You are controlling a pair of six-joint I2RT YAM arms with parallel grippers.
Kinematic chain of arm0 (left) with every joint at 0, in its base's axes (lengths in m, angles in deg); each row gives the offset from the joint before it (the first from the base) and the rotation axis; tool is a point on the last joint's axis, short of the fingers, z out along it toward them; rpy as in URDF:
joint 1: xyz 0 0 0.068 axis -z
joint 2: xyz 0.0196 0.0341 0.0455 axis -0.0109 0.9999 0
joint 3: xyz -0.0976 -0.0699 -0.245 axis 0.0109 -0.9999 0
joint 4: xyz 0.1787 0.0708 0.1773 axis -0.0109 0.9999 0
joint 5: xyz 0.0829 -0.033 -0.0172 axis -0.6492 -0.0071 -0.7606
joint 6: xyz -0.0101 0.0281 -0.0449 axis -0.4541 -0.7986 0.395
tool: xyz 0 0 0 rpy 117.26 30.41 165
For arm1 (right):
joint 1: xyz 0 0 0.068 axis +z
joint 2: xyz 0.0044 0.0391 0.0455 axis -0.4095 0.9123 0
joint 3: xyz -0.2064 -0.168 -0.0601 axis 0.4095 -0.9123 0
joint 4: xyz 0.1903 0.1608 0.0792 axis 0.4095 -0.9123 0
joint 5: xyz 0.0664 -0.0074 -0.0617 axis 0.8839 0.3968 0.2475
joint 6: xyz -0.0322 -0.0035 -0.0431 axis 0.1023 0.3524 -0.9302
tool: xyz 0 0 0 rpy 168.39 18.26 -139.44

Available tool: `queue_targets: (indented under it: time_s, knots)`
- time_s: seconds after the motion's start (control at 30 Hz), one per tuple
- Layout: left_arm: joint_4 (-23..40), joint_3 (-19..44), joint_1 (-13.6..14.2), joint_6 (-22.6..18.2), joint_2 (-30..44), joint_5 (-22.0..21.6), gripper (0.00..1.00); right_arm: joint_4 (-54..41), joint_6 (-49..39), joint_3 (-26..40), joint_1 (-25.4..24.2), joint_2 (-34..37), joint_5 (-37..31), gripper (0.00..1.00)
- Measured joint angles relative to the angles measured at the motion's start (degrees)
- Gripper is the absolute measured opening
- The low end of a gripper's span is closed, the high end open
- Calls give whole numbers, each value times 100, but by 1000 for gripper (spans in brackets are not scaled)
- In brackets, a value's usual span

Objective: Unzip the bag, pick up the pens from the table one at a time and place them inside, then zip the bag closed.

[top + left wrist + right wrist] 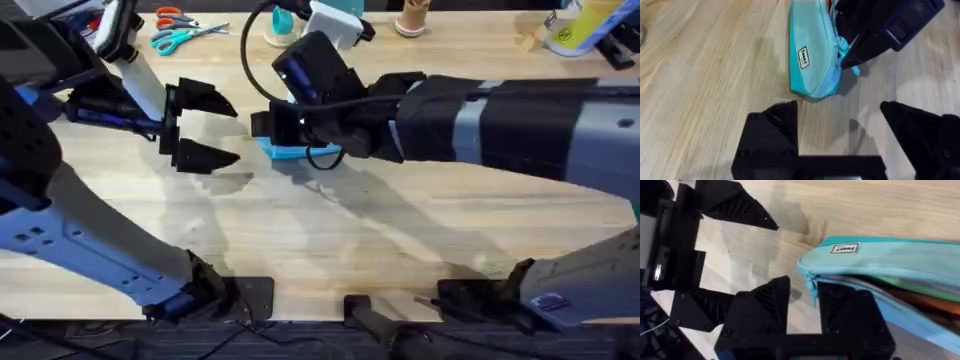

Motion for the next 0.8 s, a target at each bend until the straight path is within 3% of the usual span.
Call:
queue_targets:
  time_s: [0.23, 0.43, 0.8]
  knots:
    - [0, 0, 0, 0, 0, 0, 995, -13, 101, 0, 0, 0, -138, 202]
    - [0, 0, 0, 0, 0, 0, 996, -13, 122, 0, 0, 0, -155, 36]
    - [0, 0, 0, 0, 0, 0, 995, 9, 122, 0, 0, -3, -155, 32]
